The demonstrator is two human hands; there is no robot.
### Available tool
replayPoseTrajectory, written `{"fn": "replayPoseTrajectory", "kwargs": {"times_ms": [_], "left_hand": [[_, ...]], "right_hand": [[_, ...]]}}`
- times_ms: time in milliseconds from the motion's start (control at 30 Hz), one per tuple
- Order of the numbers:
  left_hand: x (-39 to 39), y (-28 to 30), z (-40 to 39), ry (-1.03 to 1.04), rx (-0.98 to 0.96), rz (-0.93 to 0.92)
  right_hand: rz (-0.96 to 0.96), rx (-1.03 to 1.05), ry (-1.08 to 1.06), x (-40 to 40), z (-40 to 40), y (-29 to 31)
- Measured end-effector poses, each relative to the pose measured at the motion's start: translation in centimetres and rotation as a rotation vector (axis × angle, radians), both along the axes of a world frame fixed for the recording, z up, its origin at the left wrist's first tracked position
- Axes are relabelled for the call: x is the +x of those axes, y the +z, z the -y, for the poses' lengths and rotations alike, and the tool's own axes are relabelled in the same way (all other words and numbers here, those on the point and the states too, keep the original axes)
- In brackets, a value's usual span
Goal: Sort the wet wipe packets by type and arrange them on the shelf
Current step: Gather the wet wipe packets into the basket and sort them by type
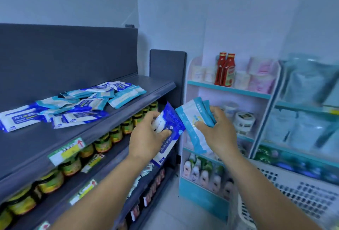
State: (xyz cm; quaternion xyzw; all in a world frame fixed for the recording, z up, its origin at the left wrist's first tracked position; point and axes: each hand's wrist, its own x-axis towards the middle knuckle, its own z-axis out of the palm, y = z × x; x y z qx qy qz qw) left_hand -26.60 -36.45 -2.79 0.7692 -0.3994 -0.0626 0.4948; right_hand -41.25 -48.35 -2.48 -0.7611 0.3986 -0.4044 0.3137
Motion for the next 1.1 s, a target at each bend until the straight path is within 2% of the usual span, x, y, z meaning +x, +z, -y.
{"fn": "replayPoseTrajectory", "kwargs": {"times_ms": [200,500,733,1100], "left_hand": [[-10.0,-3.2,7.6,-0.142,0.059,-0.099],[-20.9,-9.1,18.6,-0.318,0.257,-0.077],[-25.5,-14.1,26.9,-0.479,0.367,-0.05],[-29.8,-23.8,36.4,-0.587,0.598,-0.208]], "right_hand": [[-0.032,0.072,-0.14,-11.0,5.0,-2.7],[-0.05,0.199,-0.332,-22.7,11.1,-7.4],[-0.113,0.307,-0.495,-27.2,16.6,-11.5],[-0.271,0.547,-0.646,-31.4,24.2,-21.0]]}}
